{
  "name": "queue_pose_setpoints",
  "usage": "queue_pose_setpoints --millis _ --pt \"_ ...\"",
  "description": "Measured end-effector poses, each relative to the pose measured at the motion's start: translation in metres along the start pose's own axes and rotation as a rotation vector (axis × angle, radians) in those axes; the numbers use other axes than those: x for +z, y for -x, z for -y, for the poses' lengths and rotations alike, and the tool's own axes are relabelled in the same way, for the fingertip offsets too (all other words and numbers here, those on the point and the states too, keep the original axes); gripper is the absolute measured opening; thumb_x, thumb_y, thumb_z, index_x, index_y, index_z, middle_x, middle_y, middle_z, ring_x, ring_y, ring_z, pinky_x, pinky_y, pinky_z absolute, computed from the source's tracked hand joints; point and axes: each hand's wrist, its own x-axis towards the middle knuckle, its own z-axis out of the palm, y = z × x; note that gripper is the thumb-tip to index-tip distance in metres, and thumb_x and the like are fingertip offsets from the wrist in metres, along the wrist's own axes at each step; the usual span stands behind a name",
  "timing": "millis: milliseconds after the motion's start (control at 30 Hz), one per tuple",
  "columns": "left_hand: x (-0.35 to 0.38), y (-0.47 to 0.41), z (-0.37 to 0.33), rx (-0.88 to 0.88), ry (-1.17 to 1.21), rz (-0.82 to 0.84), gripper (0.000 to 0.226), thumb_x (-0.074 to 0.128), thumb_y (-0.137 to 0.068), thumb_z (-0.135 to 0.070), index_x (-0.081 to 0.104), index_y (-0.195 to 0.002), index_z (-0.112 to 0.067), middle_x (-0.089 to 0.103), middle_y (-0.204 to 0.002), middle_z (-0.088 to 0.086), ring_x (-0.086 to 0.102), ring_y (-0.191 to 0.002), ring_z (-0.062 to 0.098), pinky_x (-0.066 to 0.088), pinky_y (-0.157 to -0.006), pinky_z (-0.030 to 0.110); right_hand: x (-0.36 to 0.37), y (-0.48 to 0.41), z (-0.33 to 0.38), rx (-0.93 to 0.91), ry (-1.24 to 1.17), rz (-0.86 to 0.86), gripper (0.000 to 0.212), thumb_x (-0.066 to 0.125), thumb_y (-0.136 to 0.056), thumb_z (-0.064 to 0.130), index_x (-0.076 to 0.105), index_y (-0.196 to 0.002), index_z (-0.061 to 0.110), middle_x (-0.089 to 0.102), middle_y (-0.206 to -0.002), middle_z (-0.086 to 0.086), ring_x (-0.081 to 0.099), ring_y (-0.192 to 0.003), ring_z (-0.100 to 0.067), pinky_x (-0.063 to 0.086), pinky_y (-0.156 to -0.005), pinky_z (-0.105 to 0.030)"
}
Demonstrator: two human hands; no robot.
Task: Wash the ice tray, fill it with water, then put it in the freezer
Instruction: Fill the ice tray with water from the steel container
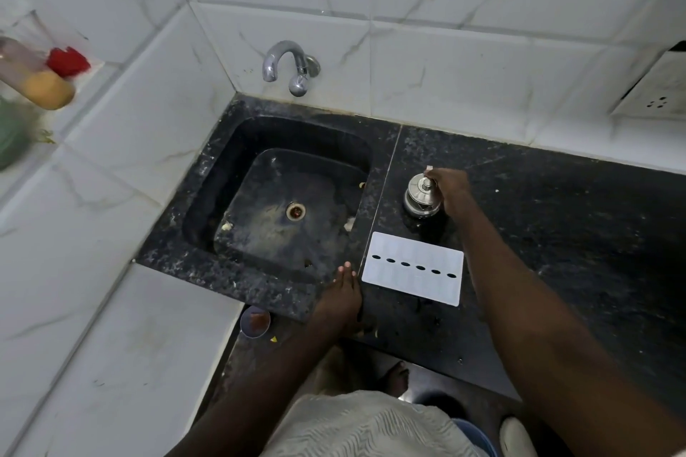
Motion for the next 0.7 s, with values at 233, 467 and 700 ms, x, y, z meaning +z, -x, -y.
queue_pose_setpoints --millis 233,467,700 --pt "0.002 -0.005 -0.005 -0.055 -0.054 -0.018 0.102 0.070 -0.092 -0.028 0.004 -0.155 0.016 -0.004 -0.163 0.037 0.011 -0.154 0.049 0.021 -0.124 0.053 -0.022 0.008 -0.006 -0.027 -0.139 0.051 0.011 0.082 -0.078 0.000 0.074 -0.075 0.007 0.071 -0.057 0.004 0.066 -0.048 -0.008 0.052 -0.050 -0.023" --pt "-0.004 -0.001 -0.007 -0.042 -0.073 -0.048 0.081 0.056 -0.100 -0.016 0.005 -0.155 0.016 0.004 -0.163 0.038 0.011 -0.154 0.048 0.022 -0.124 0.050 -0.053 0.017 -0.029 -0.047 -0.205 -0.015 0.021 0.084 -0.078 0.004 0.078 -0.096 -0.005 0.078 -0.093 -0.014 0.073 -0.079 -0.022 0.061 -0.079 -0.034" --pt "-0.001 -0.003 -0.006 0.001 -0.073 0.023 0.121 0.083 -0.081 -0.028 -0.003 -0.153 0.019 -0.005 -0.161 0.040 0.002 -0.153 0.051 0.022 -0.125 0.052 -0.087 0.026 -0.042 -0.099 -0.165 -0.029 0.015 0.085 -0.079 0.009 0.080 -0.089 -0.001 0.079 -0.093 -0.015 0.074 -0.084 -0.022 0.060 -0.086 -0.038"
